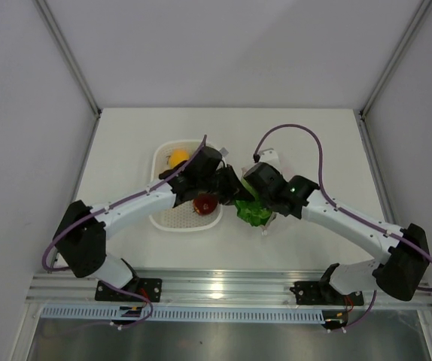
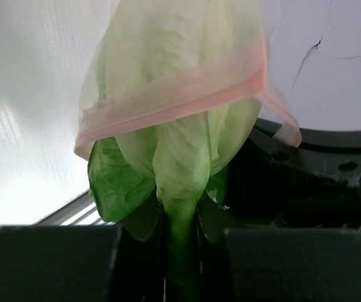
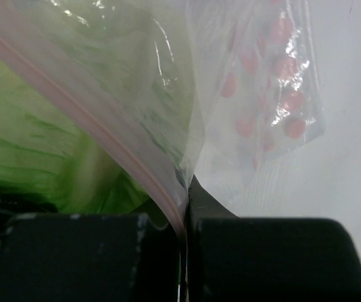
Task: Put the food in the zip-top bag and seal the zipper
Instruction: Place the fake vegetable in the zipper food storage bag.
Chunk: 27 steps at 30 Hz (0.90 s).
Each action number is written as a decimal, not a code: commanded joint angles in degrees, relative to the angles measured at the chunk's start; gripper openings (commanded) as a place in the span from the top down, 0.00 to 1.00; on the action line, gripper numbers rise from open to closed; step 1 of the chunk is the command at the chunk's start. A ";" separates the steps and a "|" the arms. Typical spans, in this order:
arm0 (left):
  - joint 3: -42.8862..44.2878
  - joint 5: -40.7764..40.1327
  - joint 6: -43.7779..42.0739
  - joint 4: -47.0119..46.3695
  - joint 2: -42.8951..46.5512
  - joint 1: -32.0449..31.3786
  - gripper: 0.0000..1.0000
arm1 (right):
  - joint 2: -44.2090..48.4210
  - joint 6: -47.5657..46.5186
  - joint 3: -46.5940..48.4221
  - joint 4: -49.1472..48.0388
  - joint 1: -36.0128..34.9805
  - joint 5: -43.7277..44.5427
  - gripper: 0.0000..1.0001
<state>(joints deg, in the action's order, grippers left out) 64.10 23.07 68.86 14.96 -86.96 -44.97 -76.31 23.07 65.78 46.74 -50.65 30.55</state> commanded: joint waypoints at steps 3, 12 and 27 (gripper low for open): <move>2.17 -14.09 3.90 -3.63 3.11 -5.64 0.99 | -2.52 7.68 6.38 2.29 -0.06 -4.35 1.00; 1.92 -28.16 8.74 -6.60 1.09 -11.01 0.99 | -2.79 9.36 12.35 4.23 6.79 -15.24 1.00; 10.42 -52.24 3.04 8.50 1.36 -13.56 0.99 | -4.28 10.50 12.18 1.51 8.20 -31.69 1.00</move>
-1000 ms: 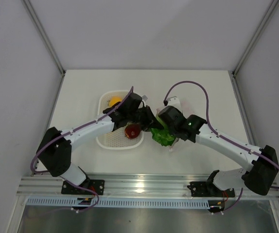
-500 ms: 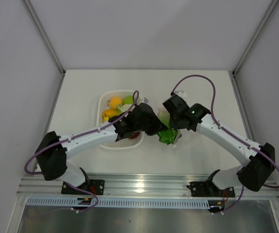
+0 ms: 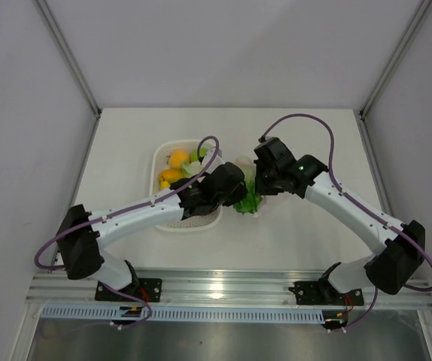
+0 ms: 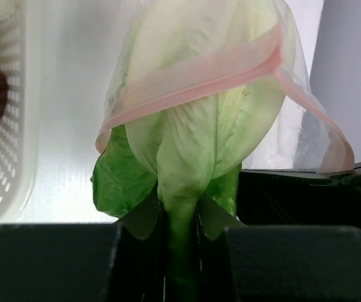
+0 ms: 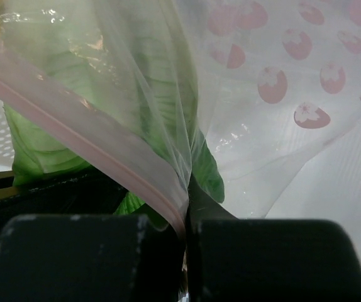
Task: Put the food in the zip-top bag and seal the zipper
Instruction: Place the fake vegetable in the zipper food storage bag.
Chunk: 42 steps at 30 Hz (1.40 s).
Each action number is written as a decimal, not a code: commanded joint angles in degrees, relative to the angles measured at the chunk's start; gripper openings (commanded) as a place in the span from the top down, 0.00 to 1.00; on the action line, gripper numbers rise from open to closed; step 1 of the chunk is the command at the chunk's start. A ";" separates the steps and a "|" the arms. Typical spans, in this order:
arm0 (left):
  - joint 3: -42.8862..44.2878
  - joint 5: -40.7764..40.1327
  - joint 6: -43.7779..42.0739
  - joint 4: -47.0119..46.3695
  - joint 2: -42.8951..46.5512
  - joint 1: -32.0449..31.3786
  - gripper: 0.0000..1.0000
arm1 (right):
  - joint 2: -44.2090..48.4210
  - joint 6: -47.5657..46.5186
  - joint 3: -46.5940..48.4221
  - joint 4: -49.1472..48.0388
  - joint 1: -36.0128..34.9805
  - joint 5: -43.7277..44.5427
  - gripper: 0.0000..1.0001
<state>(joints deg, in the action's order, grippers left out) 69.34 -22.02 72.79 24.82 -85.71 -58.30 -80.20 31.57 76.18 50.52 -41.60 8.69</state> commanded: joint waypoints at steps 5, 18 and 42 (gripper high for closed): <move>10.19 -5.58 -6.24 1.12 -2.00 -0.32 0.99 | -1.88 0.42 2.83 1.67 -3.82 -2.29 1.00; -11.69 7.17 7.53 -21.75 13.72 3.90 0.99 | 5.23 -0.98 -3.83 0.90 -4.01 -2.71 1.00; 4.41 12.70 -2.38 -4.24 -2.09 3.99 0.99 | 3.65 -2.22 5.02 4.67 -4.19 -2.71 1.00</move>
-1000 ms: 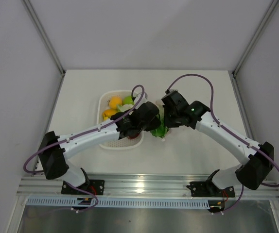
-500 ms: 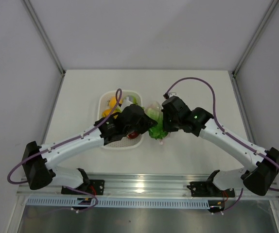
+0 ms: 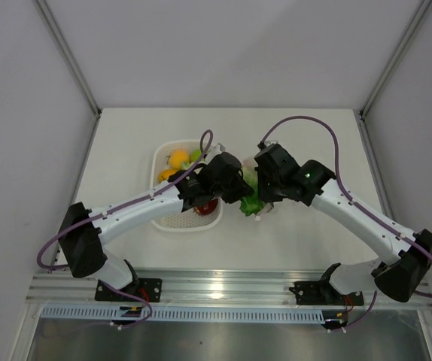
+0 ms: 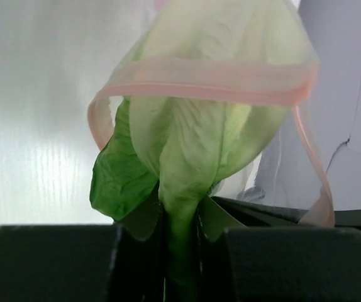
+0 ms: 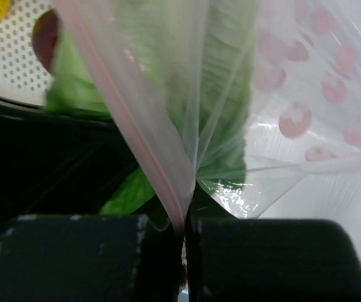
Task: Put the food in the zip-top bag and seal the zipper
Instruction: Place the fake vegetable in the zipper food storage bag.
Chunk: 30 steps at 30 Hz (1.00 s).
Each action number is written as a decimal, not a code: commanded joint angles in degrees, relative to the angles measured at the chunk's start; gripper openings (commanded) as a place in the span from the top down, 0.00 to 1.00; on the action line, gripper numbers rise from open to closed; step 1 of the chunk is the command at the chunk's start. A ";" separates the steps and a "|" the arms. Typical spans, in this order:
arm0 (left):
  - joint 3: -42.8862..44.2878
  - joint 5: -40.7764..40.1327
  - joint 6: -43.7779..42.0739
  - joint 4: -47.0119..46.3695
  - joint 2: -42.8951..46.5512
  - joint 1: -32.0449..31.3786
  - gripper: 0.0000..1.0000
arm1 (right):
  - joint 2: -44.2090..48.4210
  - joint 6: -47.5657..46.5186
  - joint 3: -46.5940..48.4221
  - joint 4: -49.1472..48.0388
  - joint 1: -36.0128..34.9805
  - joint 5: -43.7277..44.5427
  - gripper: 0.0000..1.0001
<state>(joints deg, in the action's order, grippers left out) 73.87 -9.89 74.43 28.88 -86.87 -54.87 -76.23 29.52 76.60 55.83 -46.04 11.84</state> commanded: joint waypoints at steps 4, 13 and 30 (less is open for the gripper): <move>-1.80 -0.04 -7.28 -12.80 -0.05 -0.23 0.99 | -0.50 0.01 5.32 -1.25 1.92 -9.10 1.00; 8.21 3.03 -16.77 -5.87 -5.23 -0.50 0.87 | 0.02 -0.25 2.69 -2.66 3.06 -11.13 1.00; 23.47 2.49 -24.69 6.74 -14.39 -3.31 0.99 | 1.26 -2.09 0.92 -1.87 8.33 -8.84 1.00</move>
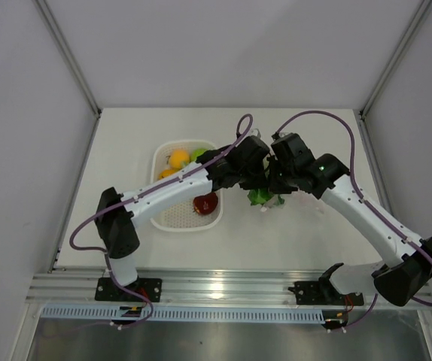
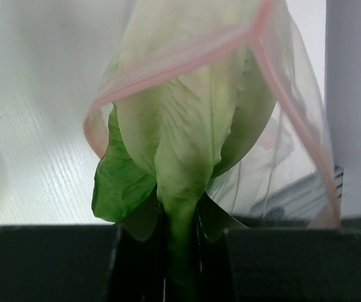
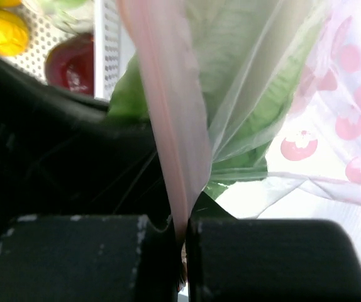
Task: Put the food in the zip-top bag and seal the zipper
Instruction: Place the fake vegetable in the zipper food storage bag.
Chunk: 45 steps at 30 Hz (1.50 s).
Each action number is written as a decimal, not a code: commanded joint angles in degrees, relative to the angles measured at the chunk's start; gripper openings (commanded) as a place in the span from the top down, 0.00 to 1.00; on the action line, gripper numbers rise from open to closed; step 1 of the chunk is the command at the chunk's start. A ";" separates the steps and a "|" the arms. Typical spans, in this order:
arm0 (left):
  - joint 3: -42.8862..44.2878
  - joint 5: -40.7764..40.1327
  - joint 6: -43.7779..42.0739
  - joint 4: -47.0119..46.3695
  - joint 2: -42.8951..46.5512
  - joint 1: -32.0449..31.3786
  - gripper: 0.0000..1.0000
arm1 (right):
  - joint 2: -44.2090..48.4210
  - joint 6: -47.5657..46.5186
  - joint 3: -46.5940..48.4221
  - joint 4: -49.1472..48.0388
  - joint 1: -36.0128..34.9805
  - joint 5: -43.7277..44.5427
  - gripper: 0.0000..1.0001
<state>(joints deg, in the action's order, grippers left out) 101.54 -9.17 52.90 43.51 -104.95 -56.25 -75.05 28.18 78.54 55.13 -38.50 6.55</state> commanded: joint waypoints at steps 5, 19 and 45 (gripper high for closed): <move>-18.21 14.07 -3.16 -23.45 10.72 -0.71 0.89 | 1.04 -1.29 -2.60 -2.22 2.81 -5.40 1.00; -21.20 18.67 -7.46 -24.53 17.40 1.58 0.28 | 4.47 -2.17 -5.24 -2.05 6.86 -8.65 1.00; -34.30 4.08 -12.30 -17.05 27.69 3.16 0.43 | 7.55 -4.80 -5.95 -1.87 10.55 -15.86 1.00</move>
<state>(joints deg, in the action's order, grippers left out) 67.70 -2.44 41.87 27.27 -77.10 -53.52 -69.28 24.60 71.85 54.59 -28.29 -7.25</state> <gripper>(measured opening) 0.595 0.002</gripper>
